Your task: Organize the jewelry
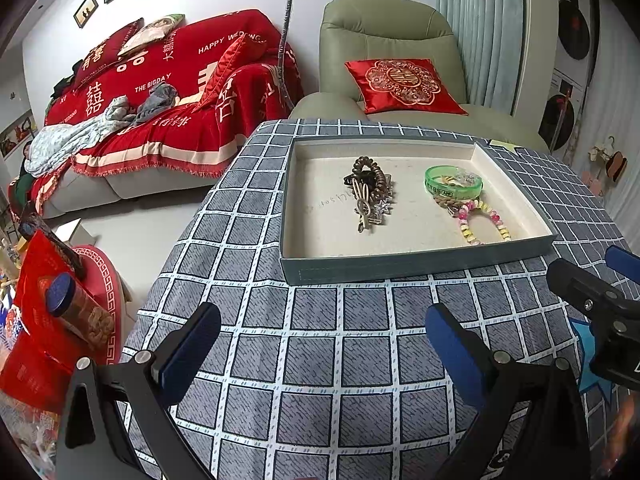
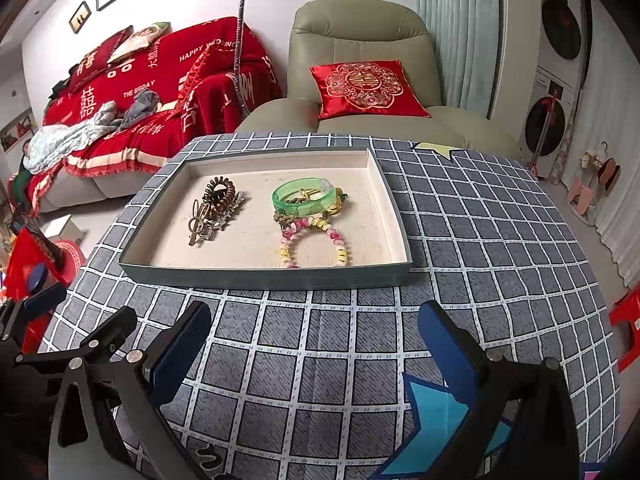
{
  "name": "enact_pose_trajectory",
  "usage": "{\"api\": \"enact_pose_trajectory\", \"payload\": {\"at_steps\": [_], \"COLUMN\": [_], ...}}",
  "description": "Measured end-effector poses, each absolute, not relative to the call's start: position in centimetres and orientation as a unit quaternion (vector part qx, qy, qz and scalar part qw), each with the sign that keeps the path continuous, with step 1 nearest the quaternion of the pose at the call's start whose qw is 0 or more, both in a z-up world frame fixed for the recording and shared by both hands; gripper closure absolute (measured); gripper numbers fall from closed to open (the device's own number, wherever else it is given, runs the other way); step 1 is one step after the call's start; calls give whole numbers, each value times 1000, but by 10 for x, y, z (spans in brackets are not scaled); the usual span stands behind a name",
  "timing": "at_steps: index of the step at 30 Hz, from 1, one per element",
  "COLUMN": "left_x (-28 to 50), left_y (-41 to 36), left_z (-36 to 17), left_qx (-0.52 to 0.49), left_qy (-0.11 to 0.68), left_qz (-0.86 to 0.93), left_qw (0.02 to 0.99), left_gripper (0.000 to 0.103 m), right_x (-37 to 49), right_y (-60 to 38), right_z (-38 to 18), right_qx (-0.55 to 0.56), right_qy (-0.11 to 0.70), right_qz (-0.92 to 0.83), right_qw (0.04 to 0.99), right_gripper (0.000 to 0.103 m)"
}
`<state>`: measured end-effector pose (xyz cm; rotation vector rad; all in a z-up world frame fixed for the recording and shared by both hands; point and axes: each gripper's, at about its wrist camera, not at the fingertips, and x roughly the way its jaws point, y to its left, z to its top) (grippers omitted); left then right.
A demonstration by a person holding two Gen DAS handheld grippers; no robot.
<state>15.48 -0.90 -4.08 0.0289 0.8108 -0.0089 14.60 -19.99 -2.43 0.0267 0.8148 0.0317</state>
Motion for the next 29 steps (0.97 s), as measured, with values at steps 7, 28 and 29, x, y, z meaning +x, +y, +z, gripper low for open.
{"api": "enact_pose_trajectory", "payload": {"at_steps": [7,28,29], "left_x": [155,156,156], "left_y": [-9,-9,-10], "left_z": [-41,-41,-41], "left_qx": [13,15,16], "left_qy": [395,391,390], "left_qz": [-3,-2,-2], "left_qw": [919,920,921], "left_gripper": [0,0,0], "right_x": [146,147,147], "right_y": [-200,-200,-200], "right_z": [-24,-23,-23], "right_qx": [13,14,13], "right_qy": [397,396,396], "right_qz": [16,17,17], "right_qw": [918,918,918], "right_gripper": [0,0,0]}}
